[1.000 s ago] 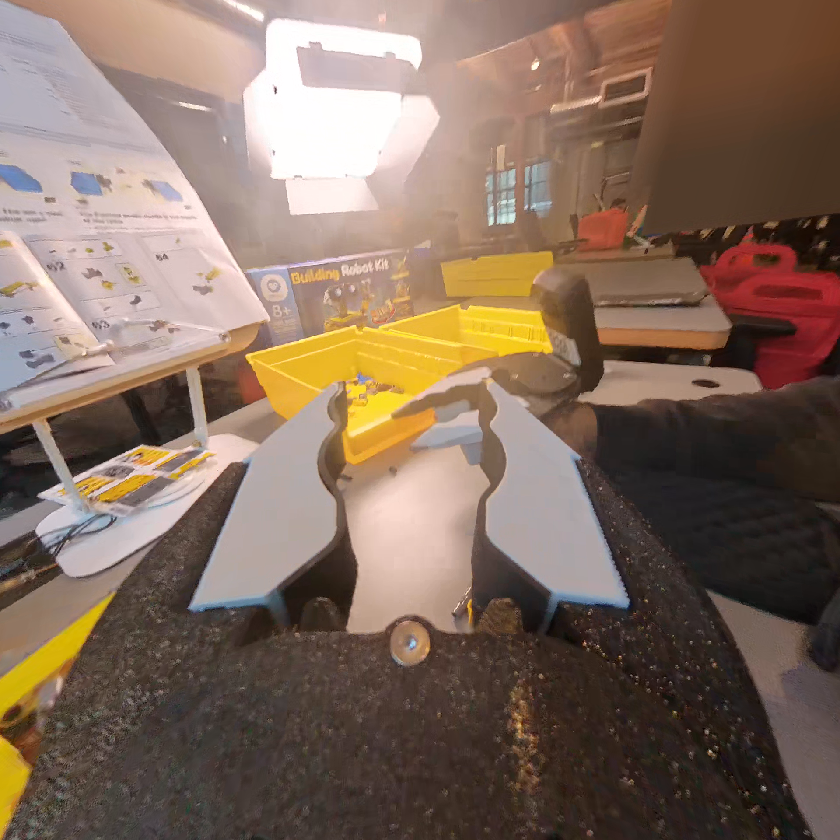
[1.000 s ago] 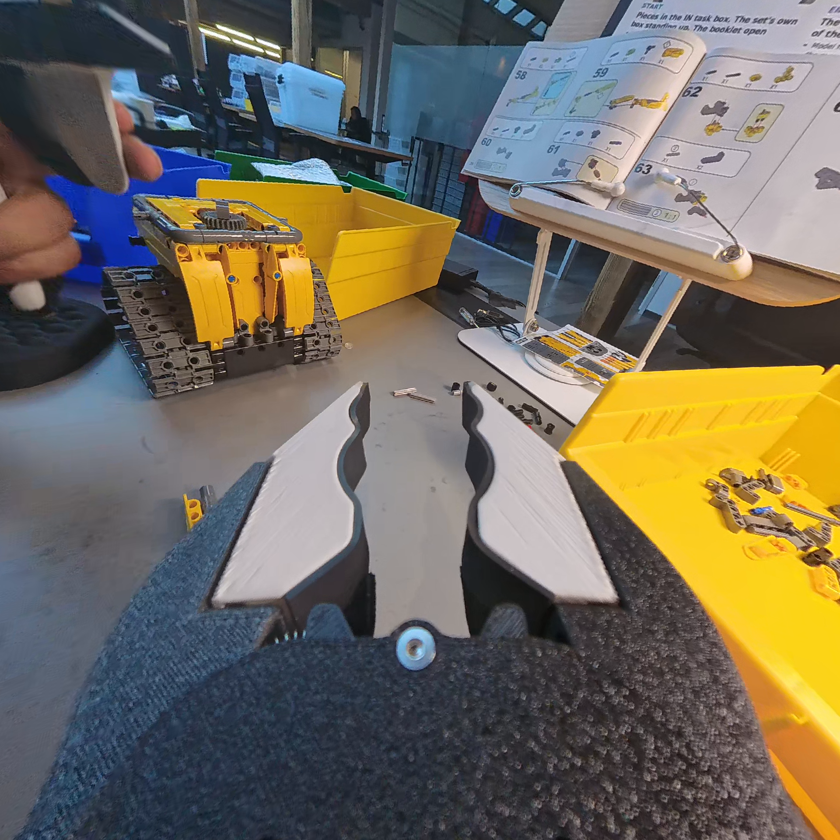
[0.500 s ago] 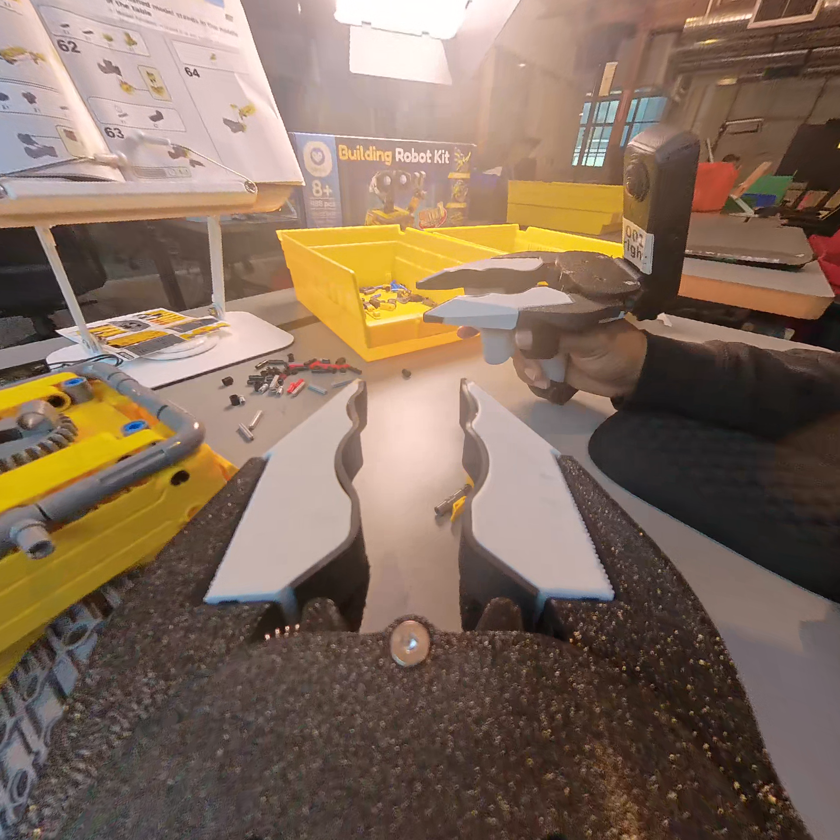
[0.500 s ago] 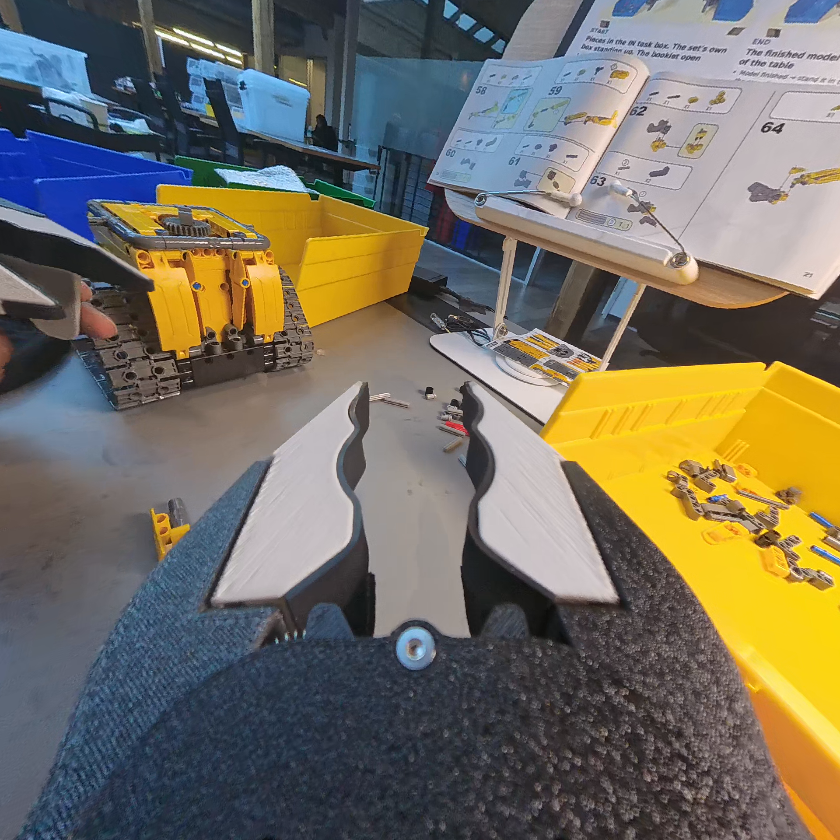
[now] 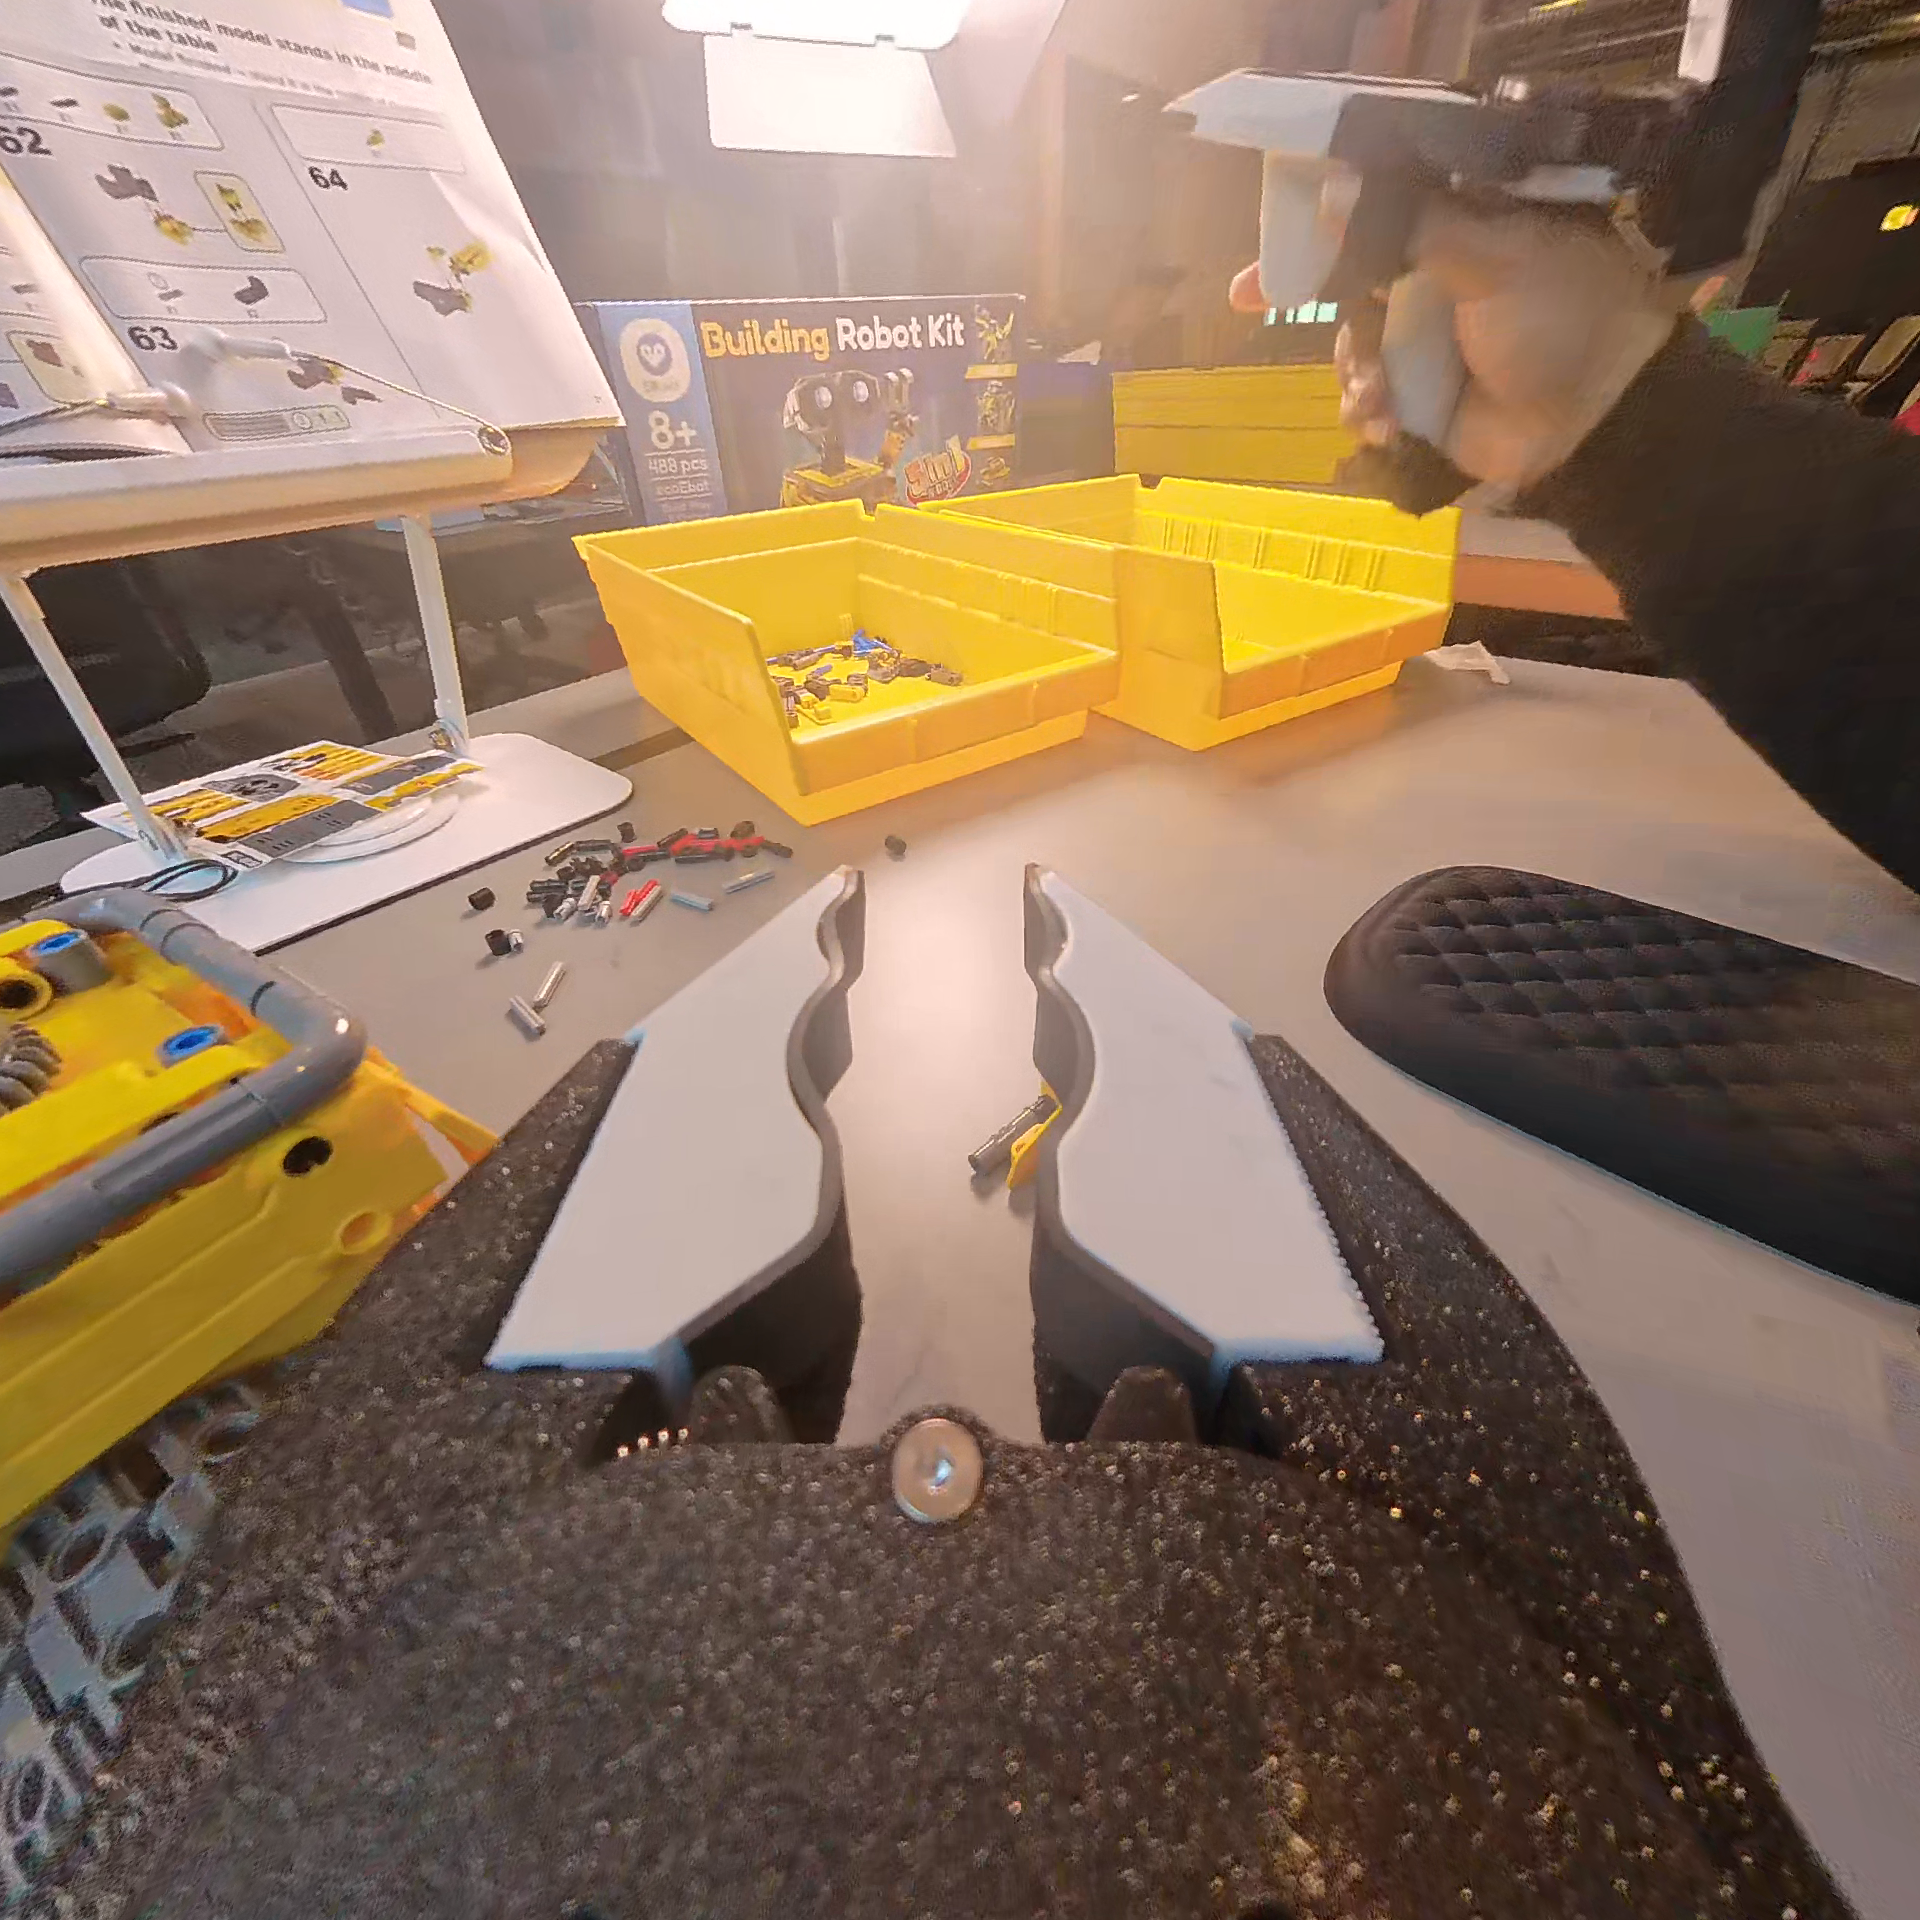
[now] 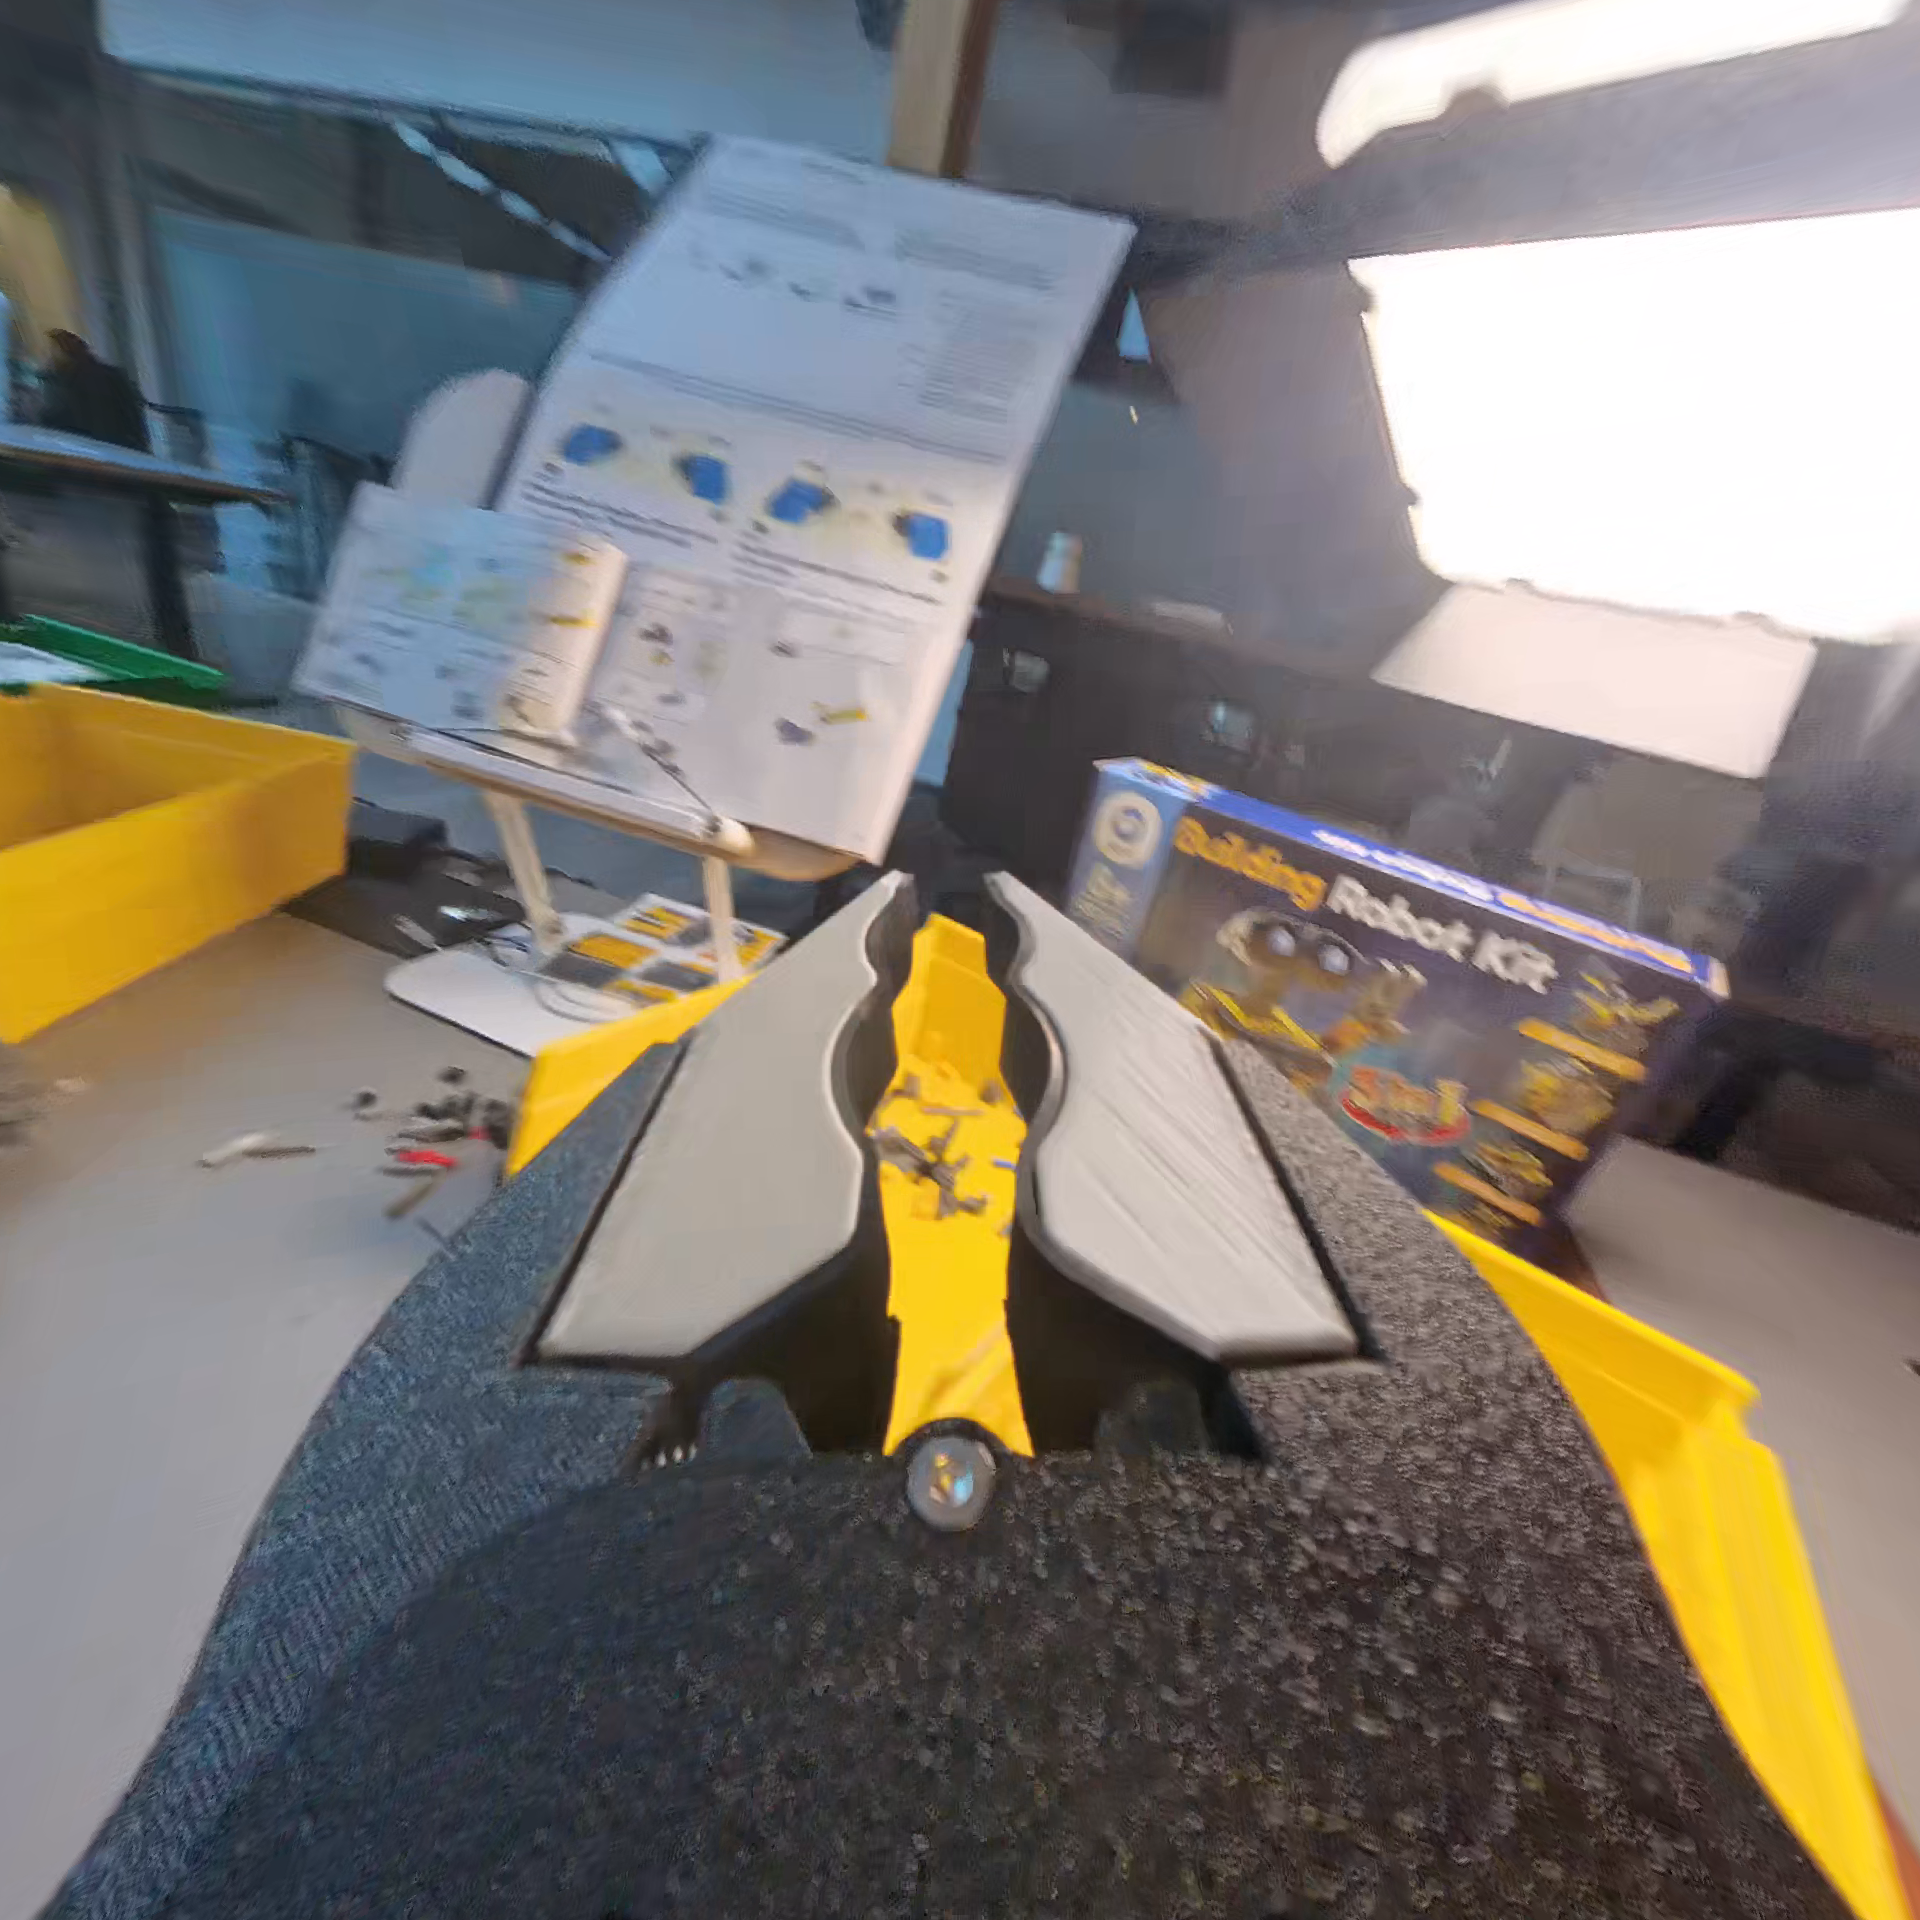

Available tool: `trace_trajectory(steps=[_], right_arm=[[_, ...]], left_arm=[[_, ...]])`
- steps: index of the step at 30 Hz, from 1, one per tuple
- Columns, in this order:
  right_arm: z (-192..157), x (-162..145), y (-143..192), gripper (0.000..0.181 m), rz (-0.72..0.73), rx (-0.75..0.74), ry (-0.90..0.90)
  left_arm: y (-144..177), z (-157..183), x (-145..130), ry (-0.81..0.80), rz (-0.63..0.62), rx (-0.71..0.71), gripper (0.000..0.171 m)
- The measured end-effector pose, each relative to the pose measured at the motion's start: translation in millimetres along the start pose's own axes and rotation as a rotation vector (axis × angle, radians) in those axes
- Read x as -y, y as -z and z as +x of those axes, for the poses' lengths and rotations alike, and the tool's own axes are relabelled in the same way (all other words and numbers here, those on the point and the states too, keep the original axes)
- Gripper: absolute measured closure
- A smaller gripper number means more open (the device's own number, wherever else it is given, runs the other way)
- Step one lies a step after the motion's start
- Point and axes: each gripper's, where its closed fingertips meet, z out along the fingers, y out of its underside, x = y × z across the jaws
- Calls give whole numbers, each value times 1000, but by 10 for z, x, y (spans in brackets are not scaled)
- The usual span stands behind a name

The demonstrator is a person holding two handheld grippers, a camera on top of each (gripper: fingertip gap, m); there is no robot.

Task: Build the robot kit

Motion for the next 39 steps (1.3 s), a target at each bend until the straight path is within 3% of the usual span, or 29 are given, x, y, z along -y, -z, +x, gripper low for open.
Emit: trace_trajectory(steps=[1,3,6,9,13,16,23,26,33,39], right_arm=[[310,-135,-37,180,-82,-39,-6],[871,-657,-152,181,-322,-102,-35],[1300,-1621,-249,180,-709,-105,-78],[1407,-2265,-306,161,-924,-100,-159],[1530,-2718,-295,152,-1073,-146,-220],[1476,-2847,-227,153,-1141,-109,-267],[1405,-2903,-45,149,-1203,-71,-154],[1452,-2872,-25,150,-1186,-89,-169],[1498,-2759,-145,171,-1102,-68,-184],[1368,-2825,-138,166,-1140,0,-175]], left_arm=[[-7,5,-8,-1,-6,-3,142],[-16,19,-19,-9,-15,-6,142],[-22,32,-26,-22,-20,-5,142],[-26,21,-32,-23,-25,3,142],[-21,2,-26,-17,-20,13,142],[-15,13,-21,-17,-15,6,141],[-29,-5,-38,20,-27,-12,140],[-22,-7,-29,24,-20,-14,139],[-19,3,-27,20,-18,-18,139],[-18,-1,-25,30,-16,-22,138]])
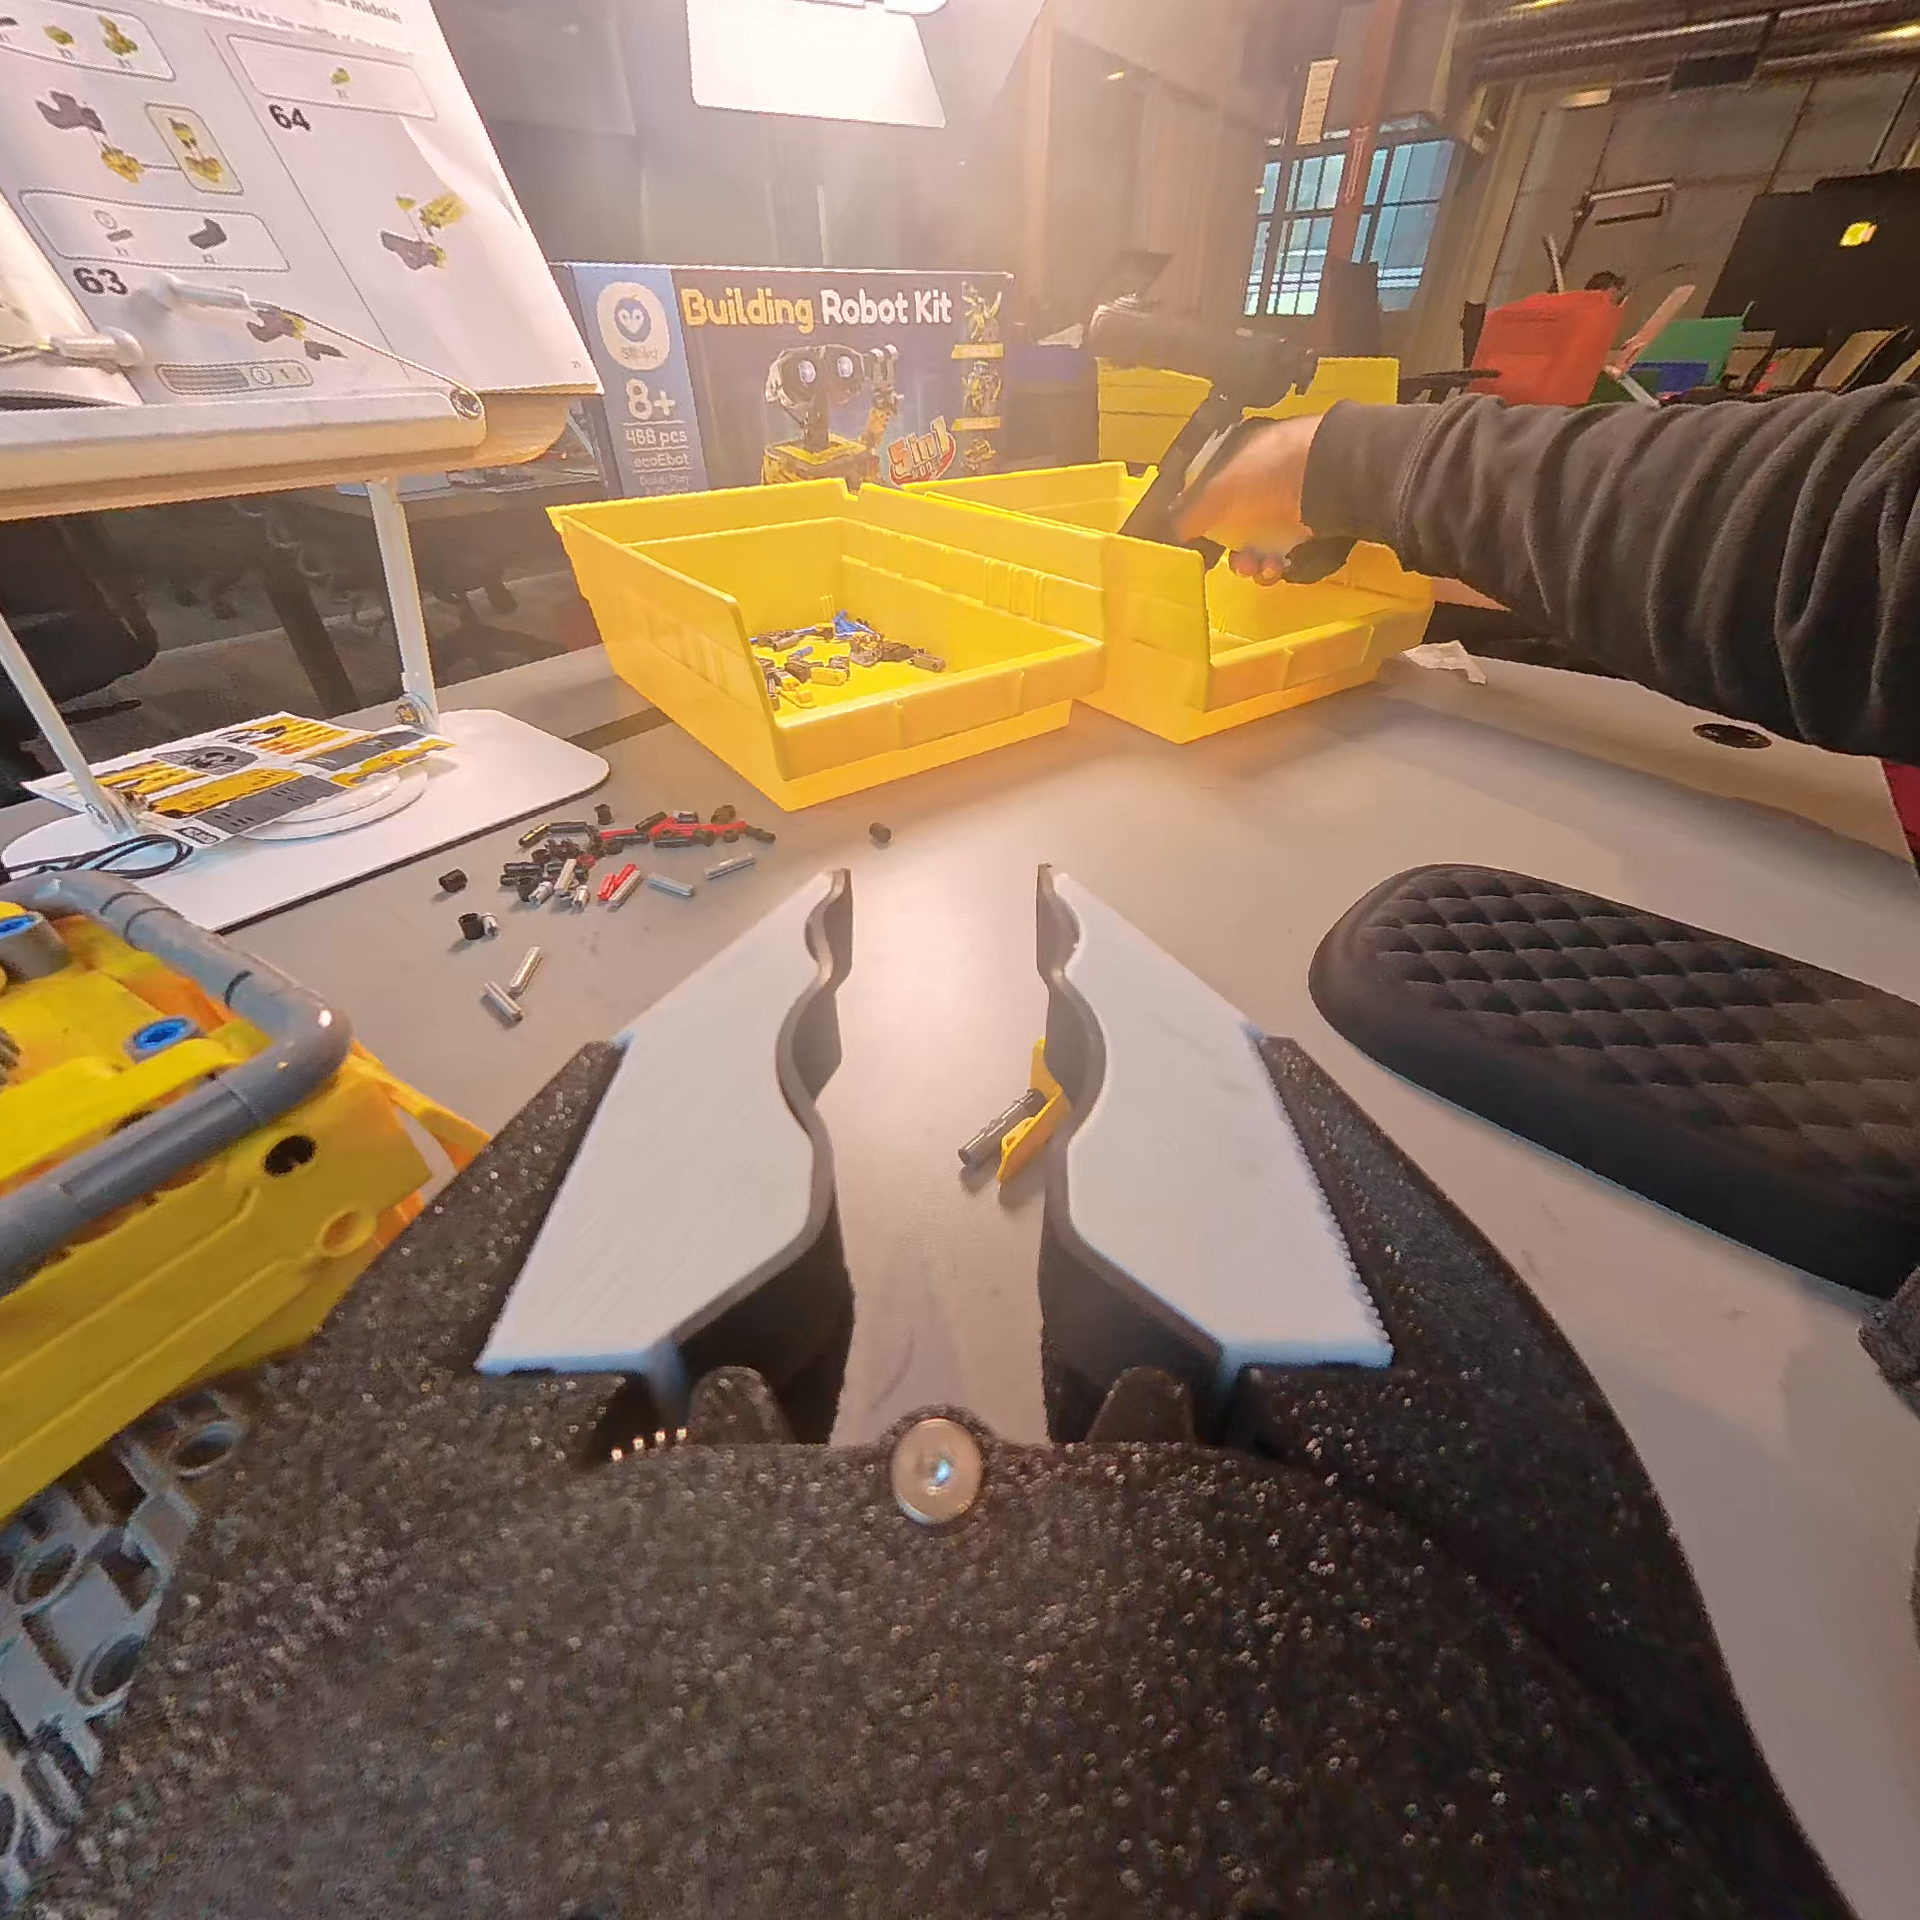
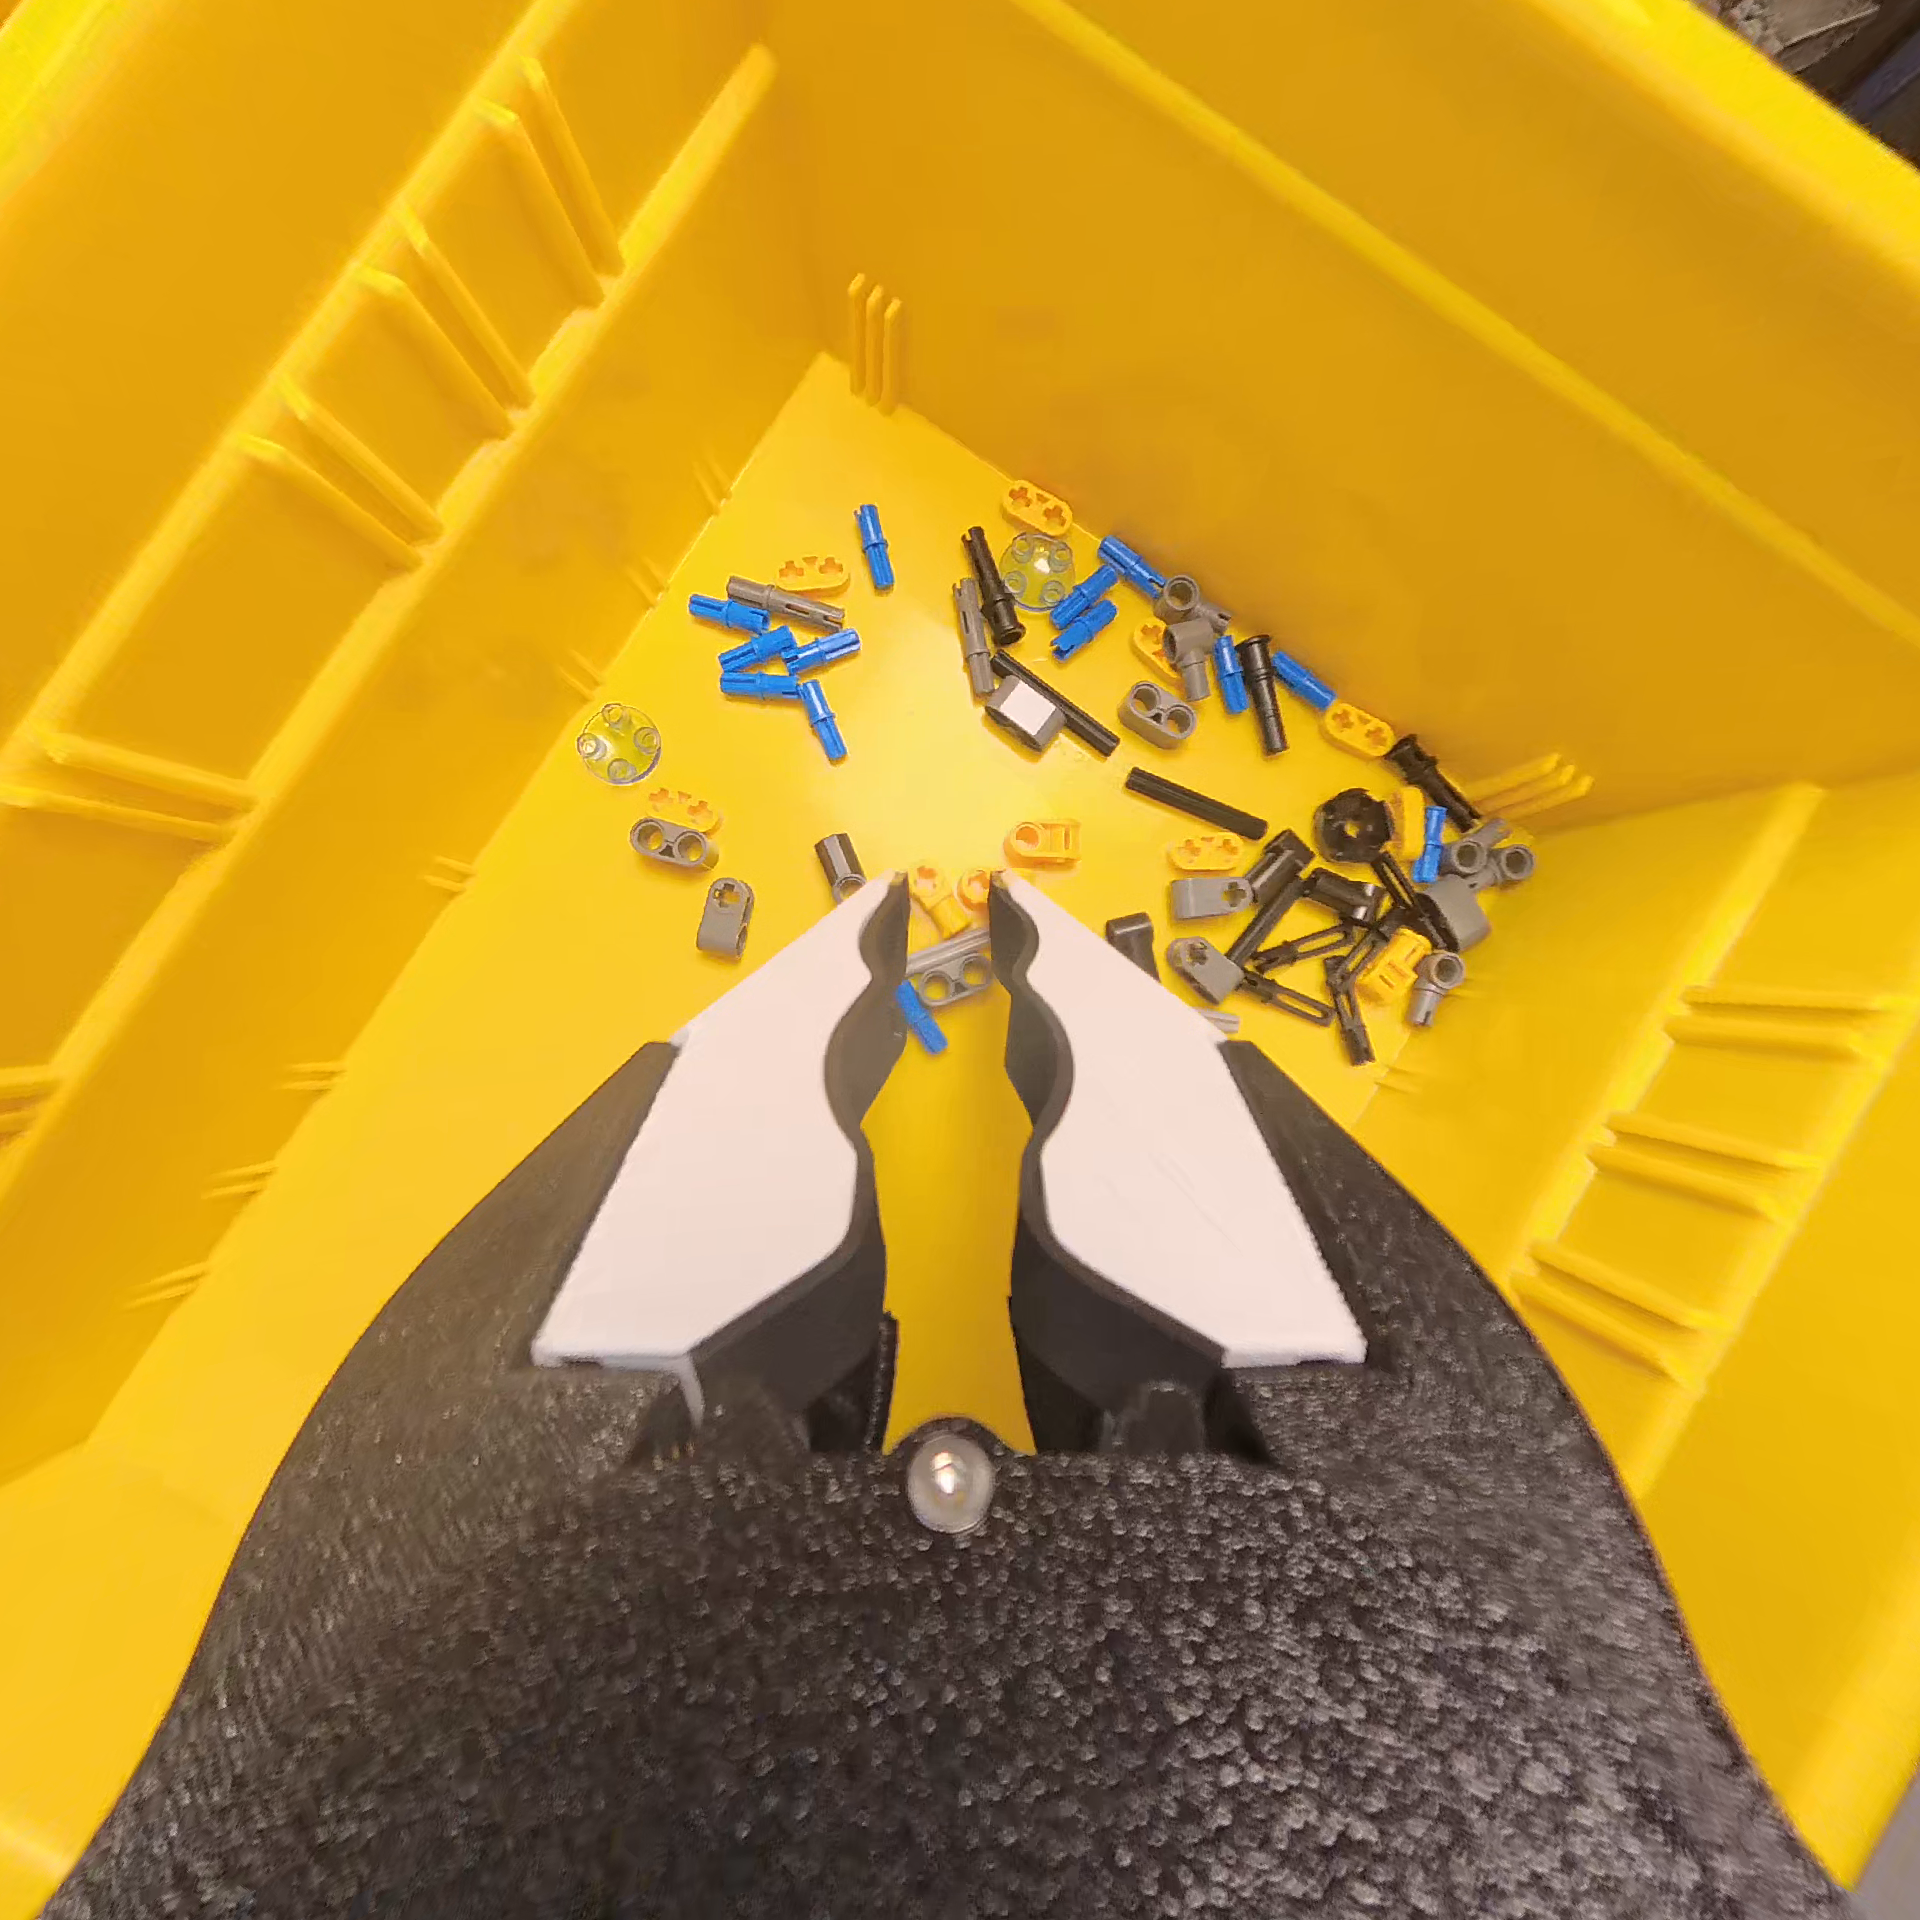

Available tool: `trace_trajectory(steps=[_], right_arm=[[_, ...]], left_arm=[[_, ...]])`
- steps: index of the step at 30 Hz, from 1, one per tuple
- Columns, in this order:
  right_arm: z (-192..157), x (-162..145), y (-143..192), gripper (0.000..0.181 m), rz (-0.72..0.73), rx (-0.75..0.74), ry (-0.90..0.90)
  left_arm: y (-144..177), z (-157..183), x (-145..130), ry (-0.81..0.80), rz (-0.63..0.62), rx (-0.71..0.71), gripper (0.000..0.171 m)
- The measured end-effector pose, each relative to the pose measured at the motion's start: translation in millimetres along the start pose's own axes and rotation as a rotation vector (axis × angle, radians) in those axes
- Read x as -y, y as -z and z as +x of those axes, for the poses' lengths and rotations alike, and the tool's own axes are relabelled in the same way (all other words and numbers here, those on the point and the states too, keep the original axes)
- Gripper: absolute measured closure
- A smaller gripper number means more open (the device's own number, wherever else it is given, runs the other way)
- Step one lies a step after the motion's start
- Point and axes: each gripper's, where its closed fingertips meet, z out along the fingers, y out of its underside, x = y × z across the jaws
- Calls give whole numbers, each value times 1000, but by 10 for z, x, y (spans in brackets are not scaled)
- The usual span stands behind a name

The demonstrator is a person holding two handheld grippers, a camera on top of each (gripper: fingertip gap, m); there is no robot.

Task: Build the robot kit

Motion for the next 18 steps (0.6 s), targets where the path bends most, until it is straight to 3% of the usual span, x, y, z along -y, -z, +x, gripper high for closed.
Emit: trace_trajectory(steps=[18], right_arm=[[-121,-65,8,173,-8,122,-65]], left_arm=[[3,2,3,8,2,-7,137]])
